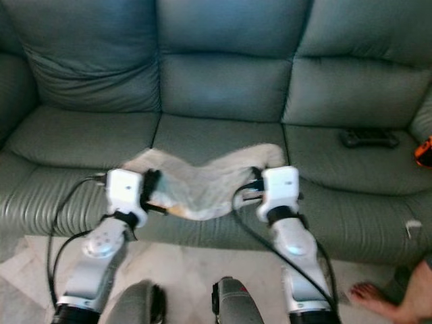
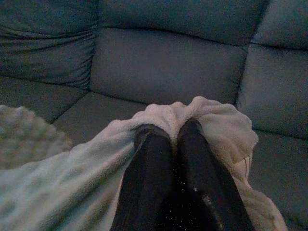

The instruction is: Move the pillow to the sofa

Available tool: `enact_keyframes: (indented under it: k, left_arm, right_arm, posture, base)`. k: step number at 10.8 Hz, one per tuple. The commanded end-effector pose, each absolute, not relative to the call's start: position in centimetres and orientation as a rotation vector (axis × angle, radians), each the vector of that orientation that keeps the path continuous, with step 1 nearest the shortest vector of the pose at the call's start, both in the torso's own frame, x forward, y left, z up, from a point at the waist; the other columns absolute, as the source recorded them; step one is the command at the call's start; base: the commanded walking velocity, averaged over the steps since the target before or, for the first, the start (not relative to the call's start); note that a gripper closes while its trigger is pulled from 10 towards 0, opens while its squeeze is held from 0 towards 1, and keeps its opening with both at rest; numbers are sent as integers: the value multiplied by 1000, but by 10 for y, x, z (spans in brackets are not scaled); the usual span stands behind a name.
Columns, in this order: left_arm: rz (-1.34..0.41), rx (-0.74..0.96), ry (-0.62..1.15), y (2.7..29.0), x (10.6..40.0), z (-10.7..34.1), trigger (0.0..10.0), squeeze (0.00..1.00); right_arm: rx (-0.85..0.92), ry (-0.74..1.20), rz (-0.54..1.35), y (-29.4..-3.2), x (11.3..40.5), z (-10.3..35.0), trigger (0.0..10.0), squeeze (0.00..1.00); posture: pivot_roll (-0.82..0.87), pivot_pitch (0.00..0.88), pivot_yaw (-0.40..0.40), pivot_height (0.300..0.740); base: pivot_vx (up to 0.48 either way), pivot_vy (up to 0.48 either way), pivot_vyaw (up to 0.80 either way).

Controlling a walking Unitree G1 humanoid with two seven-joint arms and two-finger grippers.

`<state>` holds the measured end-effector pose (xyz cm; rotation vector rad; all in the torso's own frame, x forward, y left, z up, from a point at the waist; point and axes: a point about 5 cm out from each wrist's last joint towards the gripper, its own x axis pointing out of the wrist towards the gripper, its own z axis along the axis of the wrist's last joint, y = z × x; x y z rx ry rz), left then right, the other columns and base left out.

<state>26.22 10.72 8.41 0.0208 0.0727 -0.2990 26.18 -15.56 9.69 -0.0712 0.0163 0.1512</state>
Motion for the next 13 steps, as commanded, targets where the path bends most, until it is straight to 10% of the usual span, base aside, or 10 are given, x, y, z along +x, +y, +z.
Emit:
enact_keyframes:
  k: [1,8,13]
  left_arm:
    - [-293,41,76,112,262,83,10000,0]
    - [-303,55,51,110,263,88,10000,0]
    - [-313,47,51,108,263,88,10000,0]
  right_arm:
    - [-54,7,187,-145,262,98,10000,0]
    - [-57,11,184,-144,265,97,10000,0]
    - [-60,13,179,-145,264,96,10000,0]
  posture:
    - [-74,167,-39,740]
    - [-66,164,-35,740]
    - [-73,167,-35,740]
  base:
    - [0,480,0]
    - [0,63,0]
    - [0,-405,0]
